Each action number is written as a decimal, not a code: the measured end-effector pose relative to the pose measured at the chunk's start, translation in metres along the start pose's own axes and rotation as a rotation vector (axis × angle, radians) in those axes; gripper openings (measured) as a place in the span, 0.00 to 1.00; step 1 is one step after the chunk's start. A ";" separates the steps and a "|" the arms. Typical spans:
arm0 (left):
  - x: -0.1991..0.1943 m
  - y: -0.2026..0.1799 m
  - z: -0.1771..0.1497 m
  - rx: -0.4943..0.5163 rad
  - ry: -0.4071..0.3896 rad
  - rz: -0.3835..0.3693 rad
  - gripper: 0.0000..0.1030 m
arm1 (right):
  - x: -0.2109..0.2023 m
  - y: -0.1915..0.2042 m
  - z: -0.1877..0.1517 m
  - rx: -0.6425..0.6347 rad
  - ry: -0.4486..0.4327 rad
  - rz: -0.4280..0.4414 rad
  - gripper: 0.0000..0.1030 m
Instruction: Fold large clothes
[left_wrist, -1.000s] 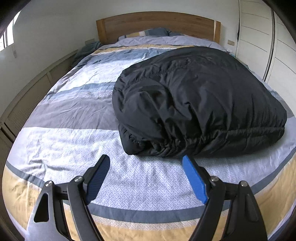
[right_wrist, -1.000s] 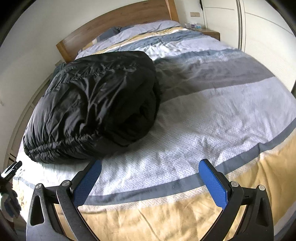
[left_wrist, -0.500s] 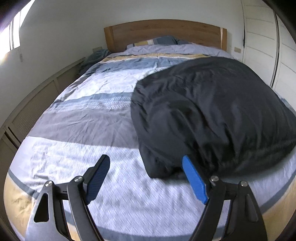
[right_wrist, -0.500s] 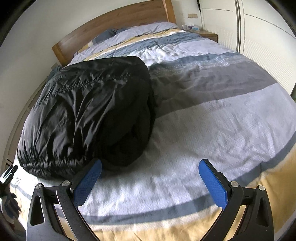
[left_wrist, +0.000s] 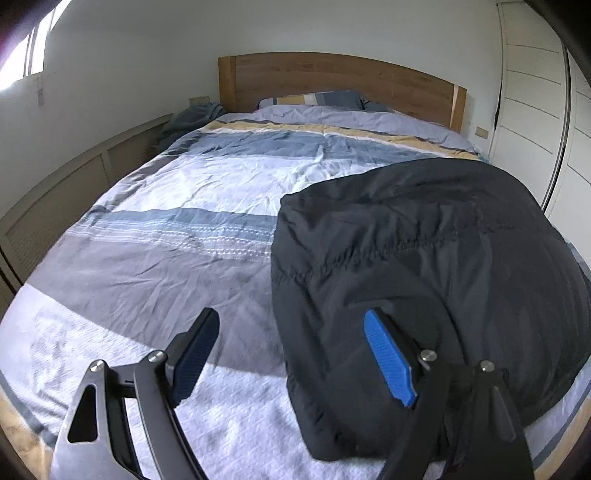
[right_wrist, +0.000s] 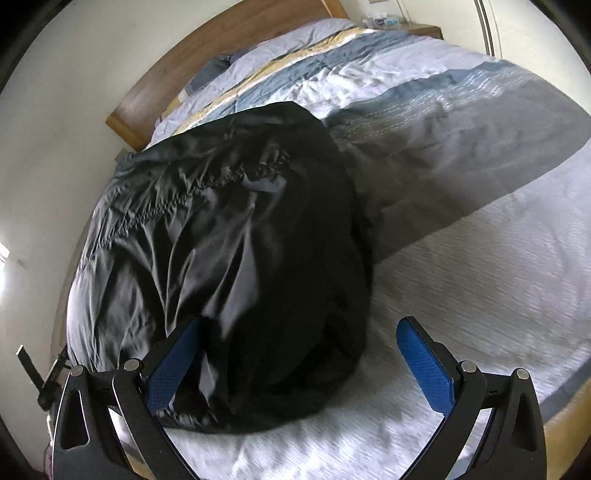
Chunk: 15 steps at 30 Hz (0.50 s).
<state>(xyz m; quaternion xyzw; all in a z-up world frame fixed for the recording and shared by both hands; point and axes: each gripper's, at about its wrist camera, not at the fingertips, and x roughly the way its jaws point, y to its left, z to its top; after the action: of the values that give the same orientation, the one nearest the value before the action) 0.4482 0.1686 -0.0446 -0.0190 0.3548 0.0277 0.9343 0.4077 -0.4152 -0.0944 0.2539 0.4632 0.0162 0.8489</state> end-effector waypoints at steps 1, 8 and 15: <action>0.002 0.000 0.000 -0.003 -0.001 -0.008 0.78 | 0.002 0.002 0.001 -0.006 0.004 -0.007 0.99; 0.020 0.007 0.008 -0.040 0.010 -0.068 0.78 | 0.009 0.007 0.007 -0.032 0.022 -0.039 0.99; 0.041 0.012 0.011 -0.068 0.071 -0.087 0.78 | 0.014 0.003 0.010 -0.023 0.037 -0.059 0.99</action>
<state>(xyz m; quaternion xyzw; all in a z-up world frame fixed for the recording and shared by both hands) 0.4853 0.1829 -0.0633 -0.0670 0.3852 -0.0019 0.9204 0.4247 -0.4132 -0.0996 0.2300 0.4858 0.0013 0.8433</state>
